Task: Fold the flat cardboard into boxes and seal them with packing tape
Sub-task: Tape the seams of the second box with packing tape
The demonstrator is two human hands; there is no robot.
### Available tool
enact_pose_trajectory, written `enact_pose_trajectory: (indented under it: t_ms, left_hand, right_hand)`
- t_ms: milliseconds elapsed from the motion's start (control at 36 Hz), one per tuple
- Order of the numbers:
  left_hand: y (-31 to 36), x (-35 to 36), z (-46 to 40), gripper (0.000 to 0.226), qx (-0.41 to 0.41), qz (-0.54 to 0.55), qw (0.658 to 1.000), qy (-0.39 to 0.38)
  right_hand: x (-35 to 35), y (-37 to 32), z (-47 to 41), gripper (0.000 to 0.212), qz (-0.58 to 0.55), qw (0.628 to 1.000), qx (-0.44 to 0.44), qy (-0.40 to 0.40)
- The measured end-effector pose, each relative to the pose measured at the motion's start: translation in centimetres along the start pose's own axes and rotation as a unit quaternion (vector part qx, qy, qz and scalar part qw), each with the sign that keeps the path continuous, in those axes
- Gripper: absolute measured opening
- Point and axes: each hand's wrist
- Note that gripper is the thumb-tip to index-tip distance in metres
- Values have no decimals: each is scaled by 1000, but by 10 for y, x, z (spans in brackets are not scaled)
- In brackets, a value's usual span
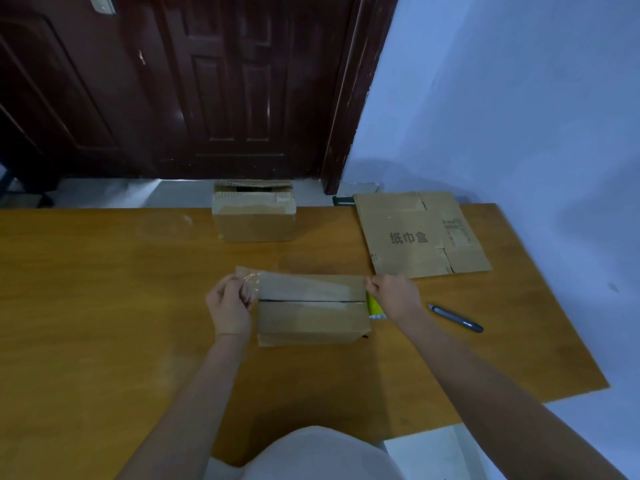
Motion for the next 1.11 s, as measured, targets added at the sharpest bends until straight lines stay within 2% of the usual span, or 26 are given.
enact_pose_trajectory:
  t_ms: [111, 194, 278, 444, 611, 806, 917, 1028, 1111]
  left_hand:
    - [3, -23, 0, 26, 62, -151, 985, -60]
    - [0, -36, -2, 28, 62, -205, 975, -64]
    - [-9, -44, -6, 38, 9, -216, 975, -49]
    - [-28, -44, -9, 35, -119, -177, 977, -1]
    - [-36, -40, -9, 21, -207, -203, 957, -35]
    - [-34, -45, -18, 19, -255, -266, 925, -94]
    - [-38, -45, -22, 18, -297, -273, 912, -68]
    - [-51, -45, -22, 35, -371, -286, 883, -41]
    - [-56, -43, -26, 33, -356, -304, 883, -26]
  right_hand:
    - [1, 0, 0, 51, -10, 1000, 9, 3]
    - [3, 1, 0, 52, -12, 1000, 7, 2]
    - [2, 1, 0, 52, -11, 1000, 8, -3]
    - [-1, -2, 1, 51, -11, 1000, 14, -17]
    - [-3, -5, 0, 50, 4, 1000, 6, -24]
    - [1, -5, -1, 50, -3, 1000, 12, -15]
    - [5, -1, 3, 52, -48, 999, 15, 5]
    - [7, 1, 6, 52, -79, 997, 10, 12]
    - [13, 4, 10, 53, -107, 994, 14, 26]
Point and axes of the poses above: each hand's wrist, its own z-axis away from the middle knuckle, its own x-axis out of the palm, y = z × x, and after that the axes turned 6 degrees about -x, right-handed
